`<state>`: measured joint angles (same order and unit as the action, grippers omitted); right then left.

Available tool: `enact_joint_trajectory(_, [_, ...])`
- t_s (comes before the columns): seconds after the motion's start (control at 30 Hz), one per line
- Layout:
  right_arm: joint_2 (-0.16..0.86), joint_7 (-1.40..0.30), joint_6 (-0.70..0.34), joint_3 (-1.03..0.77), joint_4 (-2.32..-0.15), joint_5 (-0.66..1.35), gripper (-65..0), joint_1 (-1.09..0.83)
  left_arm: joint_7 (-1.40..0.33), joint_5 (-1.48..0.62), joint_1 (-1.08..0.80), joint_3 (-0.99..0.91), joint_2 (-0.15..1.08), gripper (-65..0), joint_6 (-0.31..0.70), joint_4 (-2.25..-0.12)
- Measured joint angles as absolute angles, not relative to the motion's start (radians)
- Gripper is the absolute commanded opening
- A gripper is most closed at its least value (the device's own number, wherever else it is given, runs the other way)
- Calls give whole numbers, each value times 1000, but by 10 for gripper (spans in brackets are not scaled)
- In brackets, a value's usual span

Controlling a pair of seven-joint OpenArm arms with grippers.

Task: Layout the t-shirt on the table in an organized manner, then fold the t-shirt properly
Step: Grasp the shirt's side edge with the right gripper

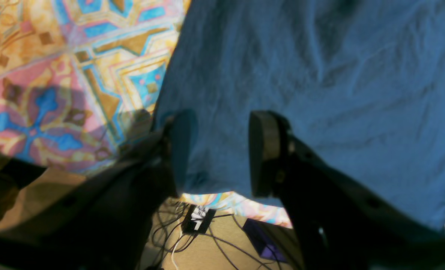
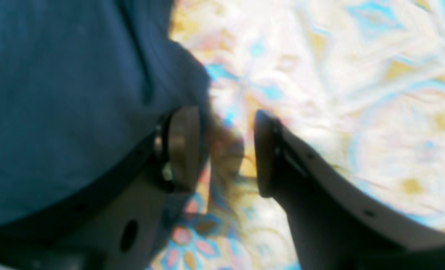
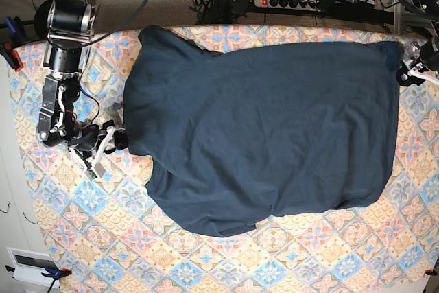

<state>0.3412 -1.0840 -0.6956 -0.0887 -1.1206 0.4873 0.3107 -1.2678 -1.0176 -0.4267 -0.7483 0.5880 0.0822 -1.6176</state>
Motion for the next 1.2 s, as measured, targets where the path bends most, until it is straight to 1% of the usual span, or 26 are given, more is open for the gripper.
enact_joint_trajectory(0.13, [349,-1086,-695,-88,-1068,475,-411,335,-1269,-1018,-427,-748,587,-397,82,-1618])
enact_joint_trajectory(0.4, [347,-1081,-695,-94,-1067,494,-410,350,-1268,-1018,-427,-748,587,-397,82,-1618])
enact_joint_trajectory(0.6, [346,-1080,-695,-92,-1060,558,-409,381,-1269,-1018,-427,-748,587,-397,82,-1618])
enact_joint_trajectory(0.67, [332,-1071,-694,-97,-1063,552,-409,390,-1269,-1018,-427,-748,587,-397,82,-1618])
enact_joint_trajectory(0.87, [237,-1086,-696,-91,-1058,540,-409,371,-1269,-1018,-427,-748,587,-397,82,-1618])
enact_joint_trajectory(1.0, [245,-1048,-695,-93,-1058,537,-409,381,-1269,-1018,-429,-748,587,-397,82,-1618])
enact_joint_trajectory(1.2, [238,-1040,-695,-93,-1058,469,-409,379,-1271,-1018,-432,-748,587,-397,82,-1618])
